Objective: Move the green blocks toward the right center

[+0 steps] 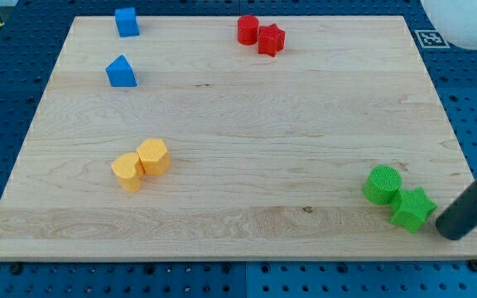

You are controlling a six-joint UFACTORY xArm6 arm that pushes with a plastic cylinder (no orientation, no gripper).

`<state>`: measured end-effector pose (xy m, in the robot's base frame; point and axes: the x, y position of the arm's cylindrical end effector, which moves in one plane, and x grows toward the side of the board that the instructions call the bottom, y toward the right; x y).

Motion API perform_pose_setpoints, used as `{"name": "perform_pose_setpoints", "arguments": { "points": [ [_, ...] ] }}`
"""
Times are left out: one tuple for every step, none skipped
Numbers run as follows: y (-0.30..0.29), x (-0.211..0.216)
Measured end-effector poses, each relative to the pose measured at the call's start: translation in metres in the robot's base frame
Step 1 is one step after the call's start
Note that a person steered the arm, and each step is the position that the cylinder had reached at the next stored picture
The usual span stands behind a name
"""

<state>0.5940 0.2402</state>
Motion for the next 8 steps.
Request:
{"name": "perform_pose_setpoints", "arguments": {
  "points": [
    [-0.003,-0.008],
    [-0.004,-0.001],
    [-0.008,0.01],
    [-0.017,0.006],
    [-0.038,0.005],
    [-0.051,-0.007],
    [-0.062,-0.028],
    [-0.09,-0.043]
  ]
}}
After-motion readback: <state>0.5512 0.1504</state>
